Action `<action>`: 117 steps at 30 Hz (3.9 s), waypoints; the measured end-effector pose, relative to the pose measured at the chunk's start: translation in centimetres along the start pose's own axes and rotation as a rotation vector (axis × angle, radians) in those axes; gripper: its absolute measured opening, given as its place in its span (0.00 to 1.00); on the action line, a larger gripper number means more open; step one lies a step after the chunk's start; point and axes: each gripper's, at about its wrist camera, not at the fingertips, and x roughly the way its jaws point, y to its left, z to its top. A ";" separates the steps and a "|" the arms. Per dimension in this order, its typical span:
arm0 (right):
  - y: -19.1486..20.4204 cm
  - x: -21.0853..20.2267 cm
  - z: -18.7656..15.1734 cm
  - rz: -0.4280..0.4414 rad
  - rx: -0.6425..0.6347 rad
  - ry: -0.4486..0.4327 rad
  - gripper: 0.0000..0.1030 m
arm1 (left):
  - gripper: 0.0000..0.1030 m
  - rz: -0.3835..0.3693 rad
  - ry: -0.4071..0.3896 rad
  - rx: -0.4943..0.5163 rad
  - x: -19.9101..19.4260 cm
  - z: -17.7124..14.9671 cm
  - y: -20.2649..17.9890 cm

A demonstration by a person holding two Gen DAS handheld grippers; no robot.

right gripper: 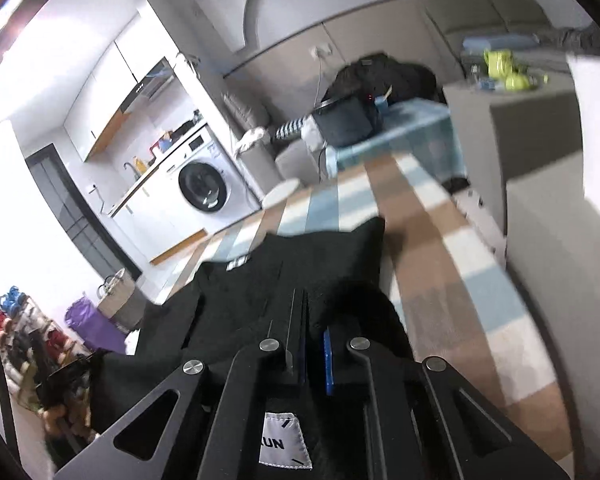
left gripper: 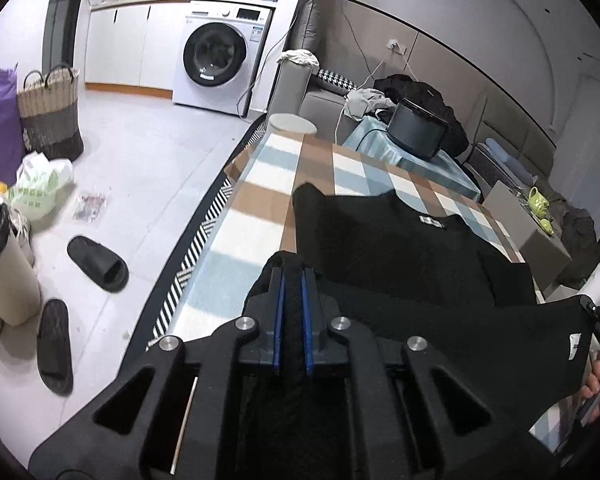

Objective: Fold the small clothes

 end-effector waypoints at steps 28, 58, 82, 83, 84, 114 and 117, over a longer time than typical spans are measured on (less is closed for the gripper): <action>-0.5 6.5 -5.0 -0.108 -0.103 0.345 0.33 | 0.34 -0.003 0.265 0.151 4.7 -5.7 -3.6; -1.0 -3.3 -7.4 -0.046 -0.109 0.282 0.32 | 0.33 -0.057 0.187 0.028 -5.8 -9.4 0.8; 1.9 -5.2 -1.8 -0.098 -0.189 0.003 0.02 | 0.00 -0.047 -0.056 -0.026 -6.2 -1.4 0.7; 1.9 -4.6 -1.3 -0.106 -0.181 -0.008 0.02 | 0.00 -0.038 -0.063 -0.029 -5.7 -0.8 0.8; 1.8 -3.7 -0.8 -0.113 -0.164 -0.007 0.02 | 0.00 -0.032 -0.059 -0.030 -5.1 -0.2 0.9; -2.1 1.1 -4.1 -0.072 -0.098 0.244 0.04 | 0.03 -0.088 0.098 0.004 -3.4 -5.2 0.7; -1.0 -1.2 -3.0 -0.032 -0.124 0.133 0.03 | 0.03 -0.102 0.051 0.004 -3.6 -3.3 0.3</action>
